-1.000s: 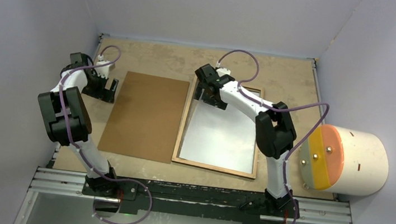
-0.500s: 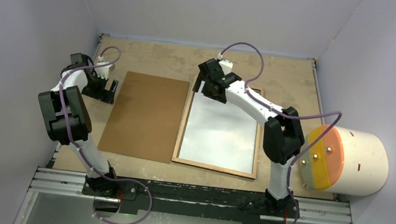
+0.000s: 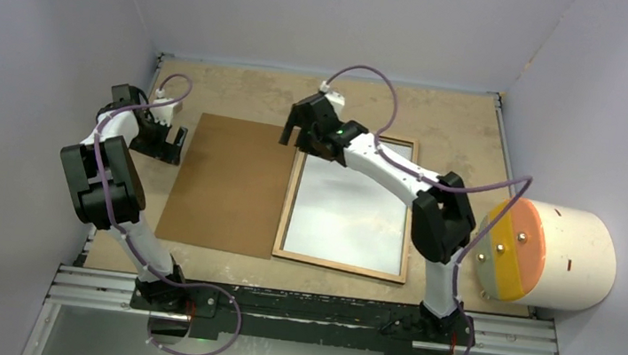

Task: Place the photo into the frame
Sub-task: Turn over the photo from the photo frame, then move the photo frame to the center of the board.

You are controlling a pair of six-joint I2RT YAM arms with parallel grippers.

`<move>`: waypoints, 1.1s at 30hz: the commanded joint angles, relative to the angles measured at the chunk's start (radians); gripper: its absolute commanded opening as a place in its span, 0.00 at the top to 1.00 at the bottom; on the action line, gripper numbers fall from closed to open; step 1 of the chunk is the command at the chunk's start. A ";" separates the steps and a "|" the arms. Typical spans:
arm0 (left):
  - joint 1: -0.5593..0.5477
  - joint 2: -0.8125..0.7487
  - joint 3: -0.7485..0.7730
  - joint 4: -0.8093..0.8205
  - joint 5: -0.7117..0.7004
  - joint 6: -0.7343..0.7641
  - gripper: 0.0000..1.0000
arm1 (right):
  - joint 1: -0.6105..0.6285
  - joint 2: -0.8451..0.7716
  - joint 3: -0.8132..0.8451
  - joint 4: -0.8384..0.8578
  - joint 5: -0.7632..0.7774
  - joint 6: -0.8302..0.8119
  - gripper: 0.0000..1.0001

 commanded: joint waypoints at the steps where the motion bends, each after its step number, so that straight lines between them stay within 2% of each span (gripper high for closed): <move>1: 0.008 0.008 0.035 -0.009 -0.004 0.015 0.00 | 0.114 0.119 0.109 0.012 -0.083 0.028 0.01; 9: 0.014 0.007 0.035 -0.011 -0.026 0.028 0.00 | 0.160 0.257 0.179 0.004 -0.108 0.057 0.01; 14: 0.019 0.024 0.030 -0.001 -0.046 0.042 0.00 | 0.160 0.257 0.151 -0.041 -0.106 0.087 0.01; 22: 0.024 0.062 -0.038 0.101 -0.079 0.044 0.00 | 0.155 0.227 0.088 -0.091 -0.044 0.103 0.01; 29: 0.021 0.097 -0.065 0.129 -0.060 0.014 0.00 | 0.152 0.243 0.104 -0.154 0.006 0.104 0.01; 33: 0.013 0.110 -0.069 0.131 -0.037 -0.011 0.00 | 0.149 0.262 0.125 -0.150 -0.033 0.112 0.01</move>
